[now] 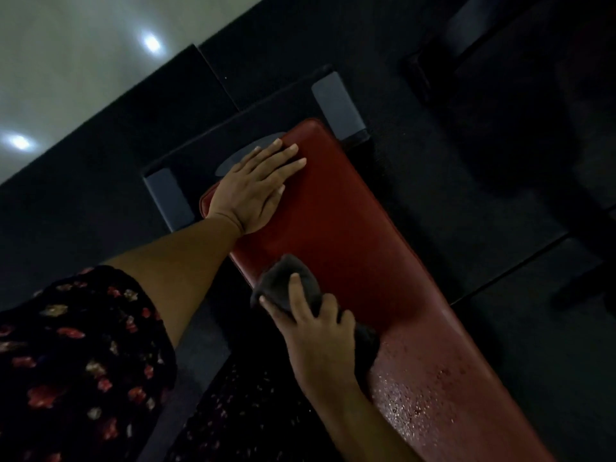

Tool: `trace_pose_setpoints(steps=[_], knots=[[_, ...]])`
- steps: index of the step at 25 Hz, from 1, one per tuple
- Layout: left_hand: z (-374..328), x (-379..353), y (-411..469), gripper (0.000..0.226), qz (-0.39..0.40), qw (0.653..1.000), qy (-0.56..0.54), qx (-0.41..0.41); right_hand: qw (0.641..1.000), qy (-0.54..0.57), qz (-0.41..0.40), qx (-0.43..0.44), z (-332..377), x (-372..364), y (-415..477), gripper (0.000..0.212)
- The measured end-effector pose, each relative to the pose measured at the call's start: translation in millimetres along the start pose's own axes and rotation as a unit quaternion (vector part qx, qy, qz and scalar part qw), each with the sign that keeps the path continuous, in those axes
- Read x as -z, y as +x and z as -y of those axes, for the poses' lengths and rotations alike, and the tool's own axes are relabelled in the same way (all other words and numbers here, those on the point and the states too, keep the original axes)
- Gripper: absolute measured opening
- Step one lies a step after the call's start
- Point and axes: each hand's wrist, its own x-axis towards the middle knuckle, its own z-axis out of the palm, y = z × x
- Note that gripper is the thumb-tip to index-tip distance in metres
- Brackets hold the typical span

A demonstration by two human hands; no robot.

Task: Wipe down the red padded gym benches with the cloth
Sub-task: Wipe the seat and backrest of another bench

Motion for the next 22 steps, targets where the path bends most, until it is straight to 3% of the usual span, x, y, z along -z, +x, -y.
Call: trace_pose_setpoints(steps=[5, 10, 15, 18, 22], knots=[[0.6, -1.2, -0.7, 0.049, -0.001, 1.000, -0.004, 0.003, 0.987, -0.002, -0.069, -0.143, -35.4, 23.0, 44.5, 0.056], [-0.9, -3.9, 0.4, 0.050, -0.011, 1.000, -0.002, -0.004, 0.966, -0.001, -0.024, -0.256, -58.5, 48.0, 97.1, 0.067], [-0.2, -1.5, 0.5, 0.061, 0.019, 1.000, 0.012, -0.016, 0.884, 0.132, 0.016, -0.447, -46.3, 46.2, 97.5, 0.078], [1.0, -1.7, 2.1, 0.063, 0.030, 0.999, 0.024, -0.030, 0.881, 0.119, -0.005, -0.458, -5.8, 24.5, 70.6, 0.080], [5.1, -1.9, 3.4, 0.062, 0.030, 0.999, 0.005, -0.034, 0.915, 0.084, -0.027, -0.393, 65.0, -7.0, 26.7, 0.061]])
